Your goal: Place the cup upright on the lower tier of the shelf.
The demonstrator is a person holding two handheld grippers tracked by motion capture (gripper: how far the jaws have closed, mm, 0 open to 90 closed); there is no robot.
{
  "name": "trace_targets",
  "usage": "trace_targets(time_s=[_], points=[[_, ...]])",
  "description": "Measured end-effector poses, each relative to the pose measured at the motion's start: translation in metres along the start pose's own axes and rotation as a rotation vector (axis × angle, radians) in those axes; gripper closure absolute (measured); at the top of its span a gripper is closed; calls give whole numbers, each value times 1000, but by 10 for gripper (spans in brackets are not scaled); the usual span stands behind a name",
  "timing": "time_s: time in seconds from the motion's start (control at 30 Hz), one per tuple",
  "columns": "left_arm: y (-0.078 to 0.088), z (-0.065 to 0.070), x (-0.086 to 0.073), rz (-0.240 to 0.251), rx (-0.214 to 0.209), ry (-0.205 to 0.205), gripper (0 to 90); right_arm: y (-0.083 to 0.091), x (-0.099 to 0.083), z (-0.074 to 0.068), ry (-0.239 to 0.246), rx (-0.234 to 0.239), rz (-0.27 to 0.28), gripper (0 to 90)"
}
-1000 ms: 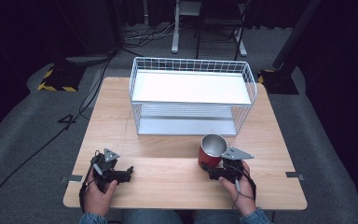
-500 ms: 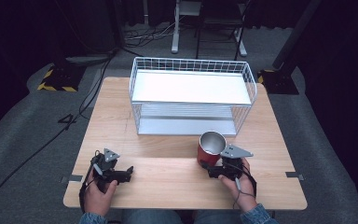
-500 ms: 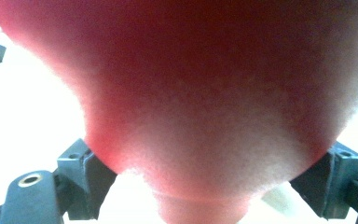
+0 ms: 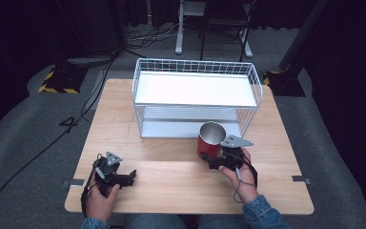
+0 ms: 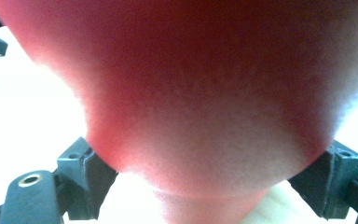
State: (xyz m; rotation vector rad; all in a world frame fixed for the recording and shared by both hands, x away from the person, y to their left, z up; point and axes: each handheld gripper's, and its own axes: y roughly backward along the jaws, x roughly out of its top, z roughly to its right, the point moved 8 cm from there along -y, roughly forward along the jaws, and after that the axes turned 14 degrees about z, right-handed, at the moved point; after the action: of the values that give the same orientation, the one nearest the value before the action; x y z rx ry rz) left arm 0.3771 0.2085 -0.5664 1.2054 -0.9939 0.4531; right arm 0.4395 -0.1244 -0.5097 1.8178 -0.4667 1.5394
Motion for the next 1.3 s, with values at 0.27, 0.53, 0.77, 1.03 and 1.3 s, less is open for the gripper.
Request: trace_targets(time_s=[0.27,0.53,0.77,1.03,1.3], points=[[0,0,0,0,0,0,1,-13,13,6,-5,-7,5,173],[0,0,0,0,0,0,1,-31,23,11,7,-18,5,173],[0,0,0,0,0,0,1,-51,29,14,17,-49,17,173],[0,0,0,0,0,0,1,-72,31,22,10,-68,47,173],[0,0,0,0,-1,1,1,-94,37,30,-36,-74,143,174]])
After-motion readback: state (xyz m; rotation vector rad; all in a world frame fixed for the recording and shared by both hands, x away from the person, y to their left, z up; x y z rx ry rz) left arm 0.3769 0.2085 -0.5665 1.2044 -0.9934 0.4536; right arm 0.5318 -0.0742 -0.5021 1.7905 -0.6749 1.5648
